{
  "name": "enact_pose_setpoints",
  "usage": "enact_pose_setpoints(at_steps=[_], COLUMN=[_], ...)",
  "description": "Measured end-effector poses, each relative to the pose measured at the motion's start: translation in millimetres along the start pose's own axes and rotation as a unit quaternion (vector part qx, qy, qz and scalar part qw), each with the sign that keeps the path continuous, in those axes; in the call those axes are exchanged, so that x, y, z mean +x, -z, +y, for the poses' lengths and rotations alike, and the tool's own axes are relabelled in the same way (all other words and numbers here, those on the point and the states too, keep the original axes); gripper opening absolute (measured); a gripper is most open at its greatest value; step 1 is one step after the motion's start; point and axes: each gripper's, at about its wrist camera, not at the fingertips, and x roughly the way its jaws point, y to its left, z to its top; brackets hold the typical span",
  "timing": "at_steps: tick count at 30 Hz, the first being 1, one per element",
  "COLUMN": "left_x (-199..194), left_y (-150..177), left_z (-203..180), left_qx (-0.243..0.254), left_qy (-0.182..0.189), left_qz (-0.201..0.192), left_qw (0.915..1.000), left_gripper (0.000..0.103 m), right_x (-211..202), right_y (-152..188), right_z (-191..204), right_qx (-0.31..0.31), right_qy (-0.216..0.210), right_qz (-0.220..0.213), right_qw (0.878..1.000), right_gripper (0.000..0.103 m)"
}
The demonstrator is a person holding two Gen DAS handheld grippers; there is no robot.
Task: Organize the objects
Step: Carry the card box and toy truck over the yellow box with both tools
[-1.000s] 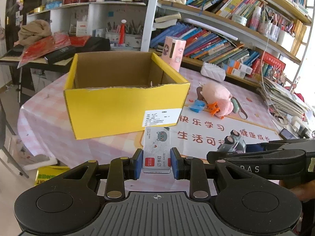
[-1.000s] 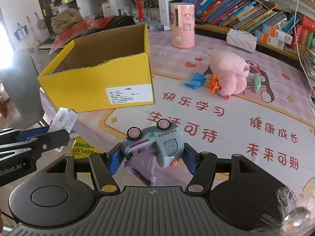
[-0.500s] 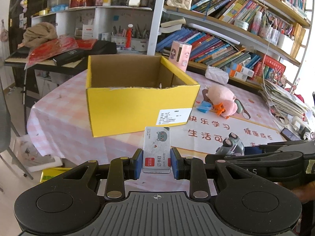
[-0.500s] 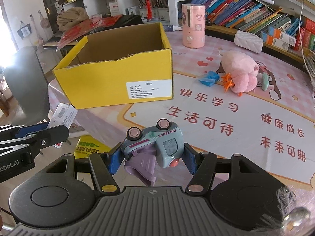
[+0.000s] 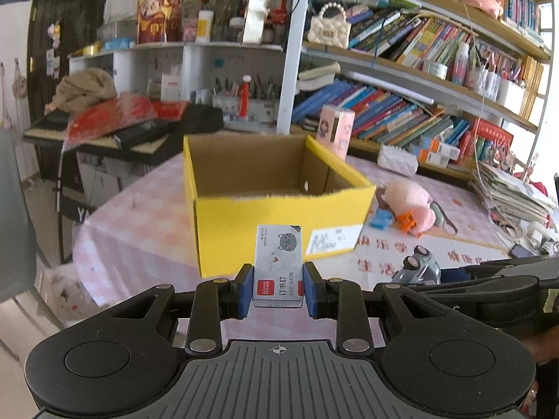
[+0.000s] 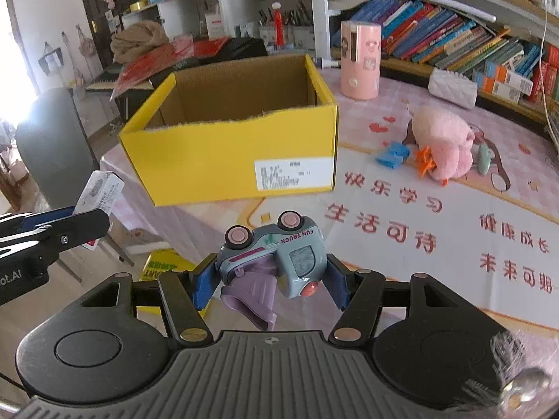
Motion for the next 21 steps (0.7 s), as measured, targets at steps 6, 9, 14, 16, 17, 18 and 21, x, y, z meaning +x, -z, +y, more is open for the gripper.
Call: enact_pose_setpoints(at_steps=[6, 9, 14, 16, 17, 18, 21], left_x=[5.2, 11.7, 26.2, 33.8, 38.3, 43.6, 59.4], left_y=[-25.2, -35.8, -50.9, -56.3, -58.7, -61.2, -69.0], left_z=[1.1, 1.1, 0.7, 0.9, 1.1, 1.5, 3.7], left_qx=[0.007, 0.012, 0.011, 0.013, 0.014, 0.014, 0.008], left_qy=[0.004, 0.003, -0.001, -0.003, -0.005, -0.007, -0.015], left_qz=[-0.034, -0.046, -0.055, -0.054, -0.053, -0.052, -0.048], left_qw=[0.9994, 0.9989, 0.9984, 0.9985, 0.9985, 0.9986, 0.9987], left_gripper=[0.028, 0.028, 0.028, 0.028, 0.028, 0.028, 0.028], right_x=[-5.6, -5.0, 2.0, 10.5, 14.2, 19.1, 32.5], right_y=[-29.7, -48.2, -77.8, -89.1, -93.4, -98.7, -112.9], right_z=[0.3, -0.5, -1.4, -3.4, -4.3, -5.1, -6.7], right_qx=[-0.003, -0.002, -0.014, -0.015, -0.015, -0.017, -0.023], right_qy=[0.004, 0.003, -0.003, -0.007, -0.009, -0.012, -0.019], right_qz=[-0.044, -0.065, -0.091, -0.095, -0.095, -0.095, -0.094], right_qw=[0.999, 0.998, 0.996, 0.995, 0.995, 0.995, 0.995], right_gripper=[0.06, 0.06, 0.06, 0.06, 0.06, 0.06, 0.06])
